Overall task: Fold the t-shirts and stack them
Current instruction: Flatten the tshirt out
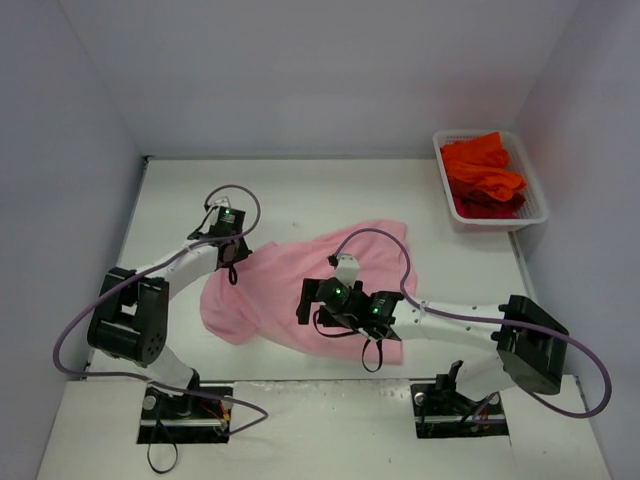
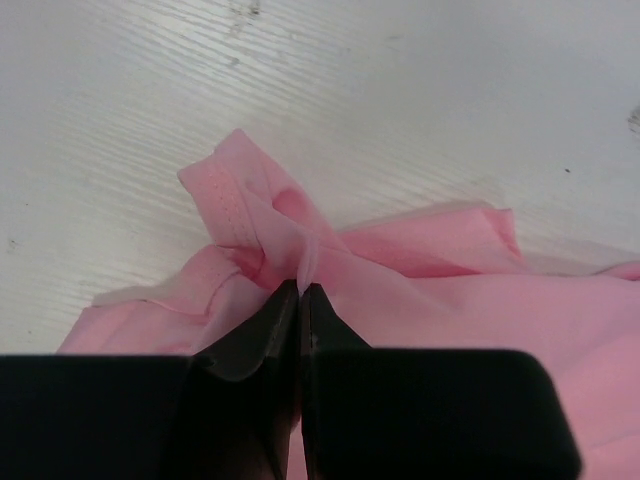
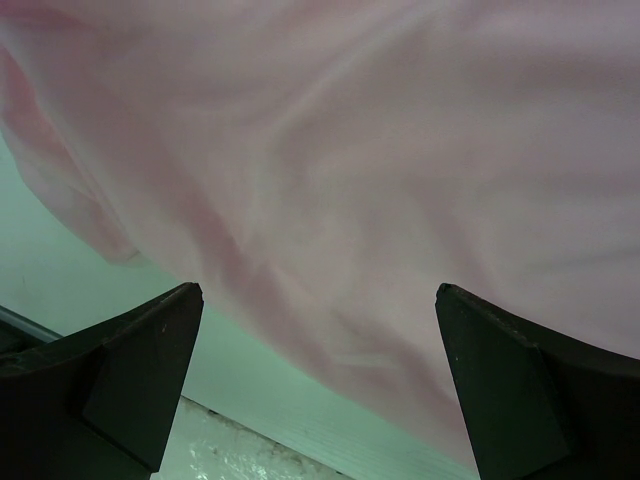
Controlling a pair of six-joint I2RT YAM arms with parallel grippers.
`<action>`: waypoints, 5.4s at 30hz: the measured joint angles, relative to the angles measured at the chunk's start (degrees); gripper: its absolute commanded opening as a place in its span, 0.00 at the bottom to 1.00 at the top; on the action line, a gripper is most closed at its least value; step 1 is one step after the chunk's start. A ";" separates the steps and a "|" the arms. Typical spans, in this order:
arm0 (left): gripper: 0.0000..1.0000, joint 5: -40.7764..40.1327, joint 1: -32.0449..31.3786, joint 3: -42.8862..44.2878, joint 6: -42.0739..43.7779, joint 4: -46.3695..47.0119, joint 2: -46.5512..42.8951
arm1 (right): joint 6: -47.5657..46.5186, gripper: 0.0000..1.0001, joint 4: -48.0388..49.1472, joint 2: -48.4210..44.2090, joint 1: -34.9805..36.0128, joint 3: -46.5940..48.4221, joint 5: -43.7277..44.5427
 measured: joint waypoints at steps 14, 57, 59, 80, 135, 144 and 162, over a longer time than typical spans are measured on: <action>0.00 -7.13 -13.90 -2.01 -0.72 -4.33 -16.41 | 0.00 1.00 0.00 0.00 0.00 0.02 1.14; 0.43 -16.37 -35.47 -6.56 -11.41 -14.45 -33.14 | -1.97 1.00 -7.02 -10.01 -6.05 1.14 5.14; 0.43 -16.63 -35.50 -6.56 -11.30 -14.45 -32.81 | -1.99 1.00 -7.13 -10.01 -6.08 1.14 5.14; 0.43 -12.61 -15.23 -5.07 -8.48 -11.72 -25.31 | -1.97 1.00 -9.20 -14.36 -6.47 1.14 5.77; 0.00 -7.72 -9.05 -14.47 -15.02 -12.48 -21.31 | -1.95 1.00 -9.57 -12.79 -6.49 1.14 5.70; 0.00 -13.77 -13.09 -9.44 -10.14 -10.01 -25.05 | -1.73 1.00 -9.57 -12.79 -6.49 1.11 5.68; 0.00 -11.98 -14.10 -3.04 5.07 0.11 -23.43 | -1.73 1.00 -9.55 -12.90 -6.49 1.01 5.68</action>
